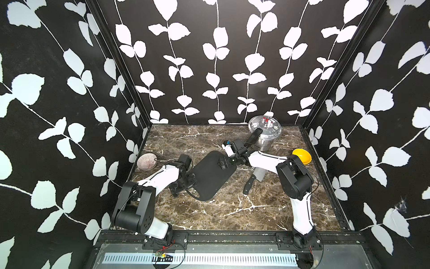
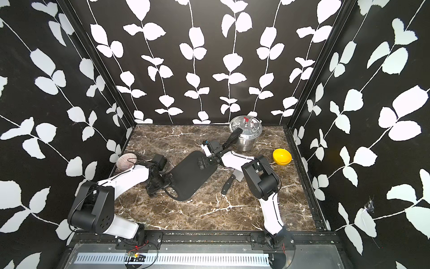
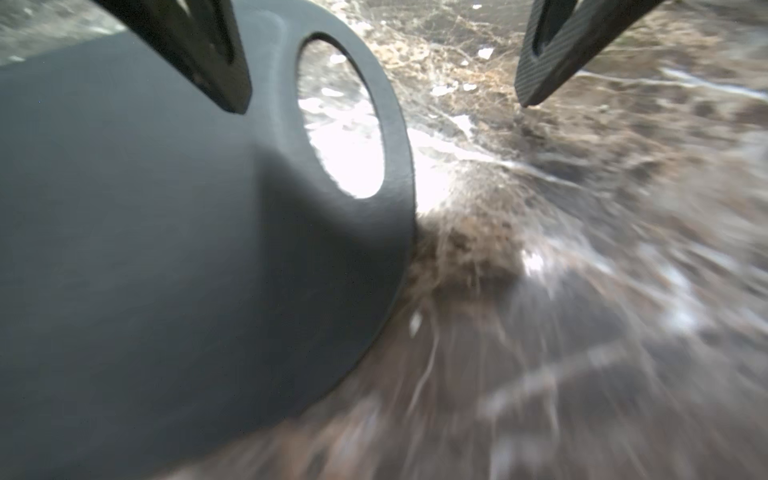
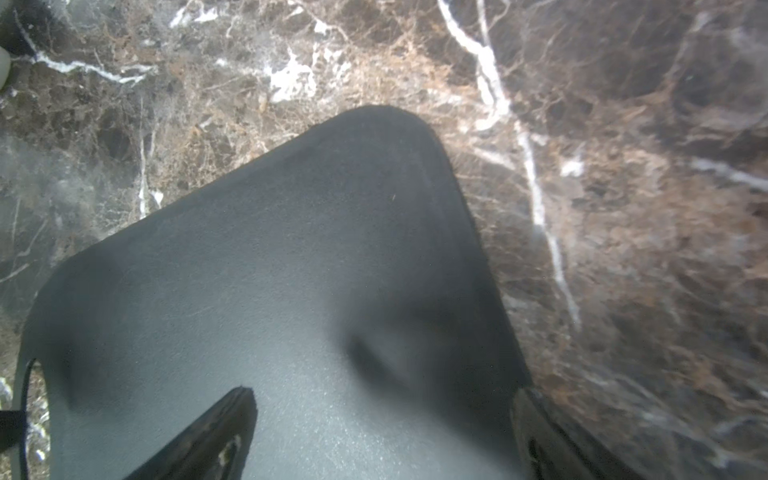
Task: Align the knife with the edge of the cutting board
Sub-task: Adjust the work surface at the center of the board.
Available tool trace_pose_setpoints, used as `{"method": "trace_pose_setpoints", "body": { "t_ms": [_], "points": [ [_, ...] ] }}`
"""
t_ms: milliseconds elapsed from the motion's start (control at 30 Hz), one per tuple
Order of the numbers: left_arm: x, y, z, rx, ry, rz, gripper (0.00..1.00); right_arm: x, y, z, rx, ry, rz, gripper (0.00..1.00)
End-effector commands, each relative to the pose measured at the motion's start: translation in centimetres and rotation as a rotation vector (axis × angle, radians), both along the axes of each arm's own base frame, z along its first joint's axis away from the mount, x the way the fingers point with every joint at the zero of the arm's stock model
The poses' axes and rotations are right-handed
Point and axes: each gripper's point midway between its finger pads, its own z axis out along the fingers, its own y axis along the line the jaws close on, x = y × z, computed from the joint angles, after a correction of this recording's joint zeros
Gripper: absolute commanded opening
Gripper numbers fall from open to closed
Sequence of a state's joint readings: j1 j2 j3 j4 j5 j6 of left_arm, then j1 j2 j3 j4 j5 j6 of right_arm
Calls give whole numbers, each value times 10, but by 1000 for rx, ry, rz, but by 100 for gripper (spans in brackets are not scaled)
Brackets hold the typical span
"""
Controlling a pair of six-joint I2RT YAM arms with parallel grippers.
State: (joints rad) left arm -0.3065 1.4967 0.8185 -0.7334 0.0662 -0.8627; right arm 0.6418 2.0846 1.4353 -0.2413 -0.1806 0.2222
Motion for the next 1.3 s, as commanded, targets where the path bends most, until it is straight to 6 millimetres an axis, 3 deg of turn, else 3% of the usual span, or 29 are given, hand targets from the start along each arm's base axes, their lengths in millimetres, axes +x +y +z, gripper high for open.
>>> {"method": "trace_pose_setpoints", "body": {
  "t_ms": [0, 133, 333, 567, 733, 900, 1267],
  "points": [
    [8, -19, -5, -63, -12, 21, 98, 1, 2, -7, 14, 17, -2, 98],
    [13, -27, -11, -66, 6, 13, 98, 2, -9, -15, -14, 19, -20, 98],
    [9, -24, -17, -52, 20, 20, 98, 12, -27, -19, -40, 1, -59, 98],
    [8, -23, -19, -48, 20, 24, 98, 14, -23, -22, -22, 14, -25, 98],
    [20, -25, -15, -40, -2, 13, 98, -18, -7, -31, 83, 102, 25, 97],
    [37, -25, -12, -24, -24, -2, 98, -58, -2, -43, 52, 143, 76, 96],
    [71, -9, -14, 20, -53, -39, 98, -106, -3, -37, 2, 135, 112, 97]
  ]
}}
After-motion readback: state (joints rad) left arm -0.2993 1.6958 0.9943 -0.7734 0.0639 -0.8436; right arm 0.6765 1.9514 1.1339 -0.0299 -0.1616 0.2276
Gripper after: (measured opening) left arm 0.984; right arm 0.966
